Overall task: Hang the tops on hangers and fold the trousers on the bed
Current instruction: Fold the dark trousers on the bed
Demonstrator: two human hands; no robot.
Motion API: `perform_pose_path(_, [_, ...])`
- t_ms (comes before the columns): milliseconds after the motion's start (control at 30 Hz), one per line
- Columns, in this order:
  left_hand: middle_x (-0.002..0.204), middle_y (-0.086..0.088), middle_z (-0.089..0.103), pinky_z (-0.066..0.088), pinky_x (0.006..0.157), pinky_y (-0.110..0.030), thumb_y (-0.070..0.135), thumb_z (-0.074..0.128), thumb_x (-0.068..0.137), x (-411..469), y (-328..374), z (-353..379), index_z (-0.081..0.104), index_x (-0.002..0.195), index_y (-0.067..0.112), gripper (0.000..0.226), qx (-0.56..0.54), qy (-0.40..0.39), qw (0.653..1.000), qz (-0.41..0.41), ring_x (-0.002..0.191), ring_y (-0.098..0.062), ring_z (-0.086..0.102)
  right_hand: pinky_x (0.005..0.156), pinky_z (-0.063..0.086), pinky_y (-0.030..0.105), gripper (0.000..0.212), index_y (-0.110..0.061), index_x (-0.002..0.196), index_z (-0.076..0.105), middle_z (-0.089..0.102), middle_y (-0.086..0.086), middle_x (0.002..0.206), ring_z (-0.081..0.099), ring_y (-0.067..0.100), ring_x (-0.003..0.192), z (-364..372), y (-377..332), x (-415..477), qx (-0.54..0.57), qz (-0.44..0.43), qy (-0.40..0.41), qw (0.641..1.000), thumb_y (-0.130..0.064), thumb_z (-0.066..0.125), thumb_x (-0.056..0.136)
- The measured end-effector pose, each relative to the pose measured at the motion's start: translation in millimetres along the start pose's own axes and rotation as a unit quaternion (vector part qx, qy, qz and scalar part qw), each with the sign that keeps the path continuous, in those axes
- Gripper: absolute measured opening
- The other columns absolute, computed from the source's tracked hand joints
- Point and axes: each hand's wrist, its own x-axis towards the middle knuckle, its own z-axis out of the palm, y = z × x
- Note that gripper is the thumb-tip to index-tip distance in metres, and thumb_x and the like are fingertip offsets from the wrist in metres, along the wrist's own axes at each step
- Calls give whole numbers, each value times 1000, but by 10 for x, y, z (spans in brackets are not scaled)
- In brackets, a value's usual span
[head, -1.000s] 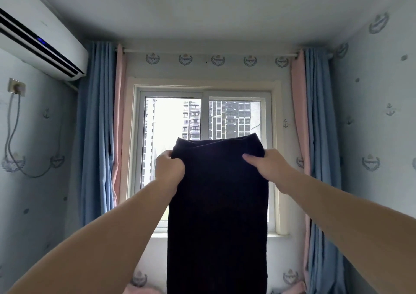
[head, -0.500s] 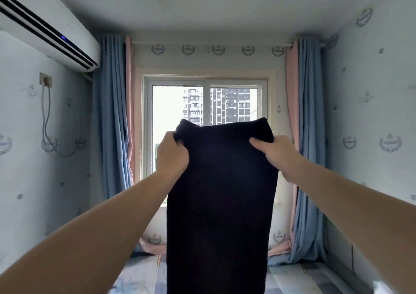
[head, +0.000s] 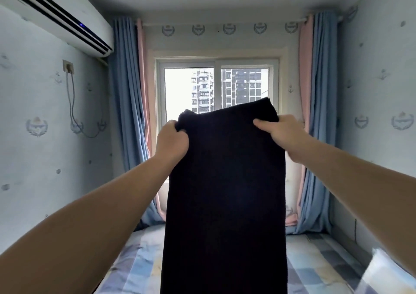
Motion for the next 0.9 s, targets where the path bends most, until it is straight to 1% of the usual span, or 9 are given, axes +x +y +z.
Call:
perform_pose_path(200, [91, -1, 67, 47, 62, -31, 12, 46, 93, -76, -687, -106, 58, 99, 25, 18, 5, -20, 999, -47, 82, -18, 66, 60, 55, 23, 19, -17, 89, 74, 78, -6, 79, 74, 9, 67, 475, 467, 71, -19, 43, -36, 998, -35, 79, 85])
perform_pose_path(400, [80, -1, 67, 45, 50, -23, 15, 51, 90, -185, -1947, -99, 59, 90, 22, 10, 26, -57, 993, -102, 68, -13, 62, 48, 51, 15, 23, -11, 85, 74, 75, -8, 69, 72, 5, 61, 1170, 1475, 82, -48, 124, -90, 987, -33, 80, 85])
perform_pose_path(533, [76, 2, 63, 44, 62, -35, 13, 54, 88, -279, -3107, 49, 56, 81, 20, 10, 48, -96, 981, -163, 72, -16, 58, 44, 46, 13, 15, -7, 90, 76, 75, -2, 72, 68, 5, 55, 1724, 2414, 130, -85, 184, -136, 970, -18, 82, 83])
perform_pose_path(567, [76, 2, 63, 46, 63, -35, 11, 55, 87, -308, -3435, 106, 56, 80, 19, 11, 56, -111, 975, -184, 72, -17, 58, 46, 45, 14, 13, -6, 90, 77, 73, -2, 71, 66, 5, 56, 1881, 2688, 150, -102, 199, -147, 964, -14, 83, 82])
perform_pose_path(633, [77, 1, 64, 47, 65, -32, 11, 57, 89, -379, -4079, 240, 55, 81, 17, 10, 80, -148, 958, -232, 72, -18, 58, 56, 47, 15, 9, -10, 85, 78, 71, -3, 72, 65, 10, 70, 2205, 3264, 199, -144, 230, -174, 947, -12, 84, 80])
perform_pose_path(700, [82, -3, 65, 48, 71, -38, 12, 59, 91, -458, -4706, 397, 54, 83, 16, 11, 75, -172, 940, -285, 77, -23, 59, 69, 49, 25, 11, -10, 84, 79, 74, 2, 80, 66, 16, 80, 2530, 3863, 253, -187, 273, -192, 924, -16, 86, 78])
perform_pose_path(800, [86, -2, 64, 43, 64, -35, 15, 58, 94, -511, -5607, 640, 53, 86, 17, 9, 90, -206, 912, -343, 81, -23, 60, 83, 54, 38, 19, -8, 89, 79, 78, 10, 93, 73, 25, 91, 3000, 4771, 318, -217, 345, -196, 892, -20, 87, 78])
perform_pose_path(867, [92, -6, 66, 43, 67, -35, 15, 56, 96, -465, -6189, 839, 55, 94, 14, 3, 92, -225, 892, -381, 87, -27, 62, 84, 56, 41, 18, -9, 88, 78, 77, 9, 90, 73, 25, 88, 3305, 5377, 389, -228, 371, -193, 879, -22, 87, 78])
perform_pose_path(900, [95, -8, 67, 44, 70, -36, 16, 56, 96, -438, -6479, 940, 57, 97, 12, 4, 102, -230, 883, -396, 90, -29, 63, 78, 56, 39, 18, -10, 88, 78, 77, 7, 87, 72, 23, 82, 3454, 5679, 429, -233, 382, -186, 875, -23, 86, 79])
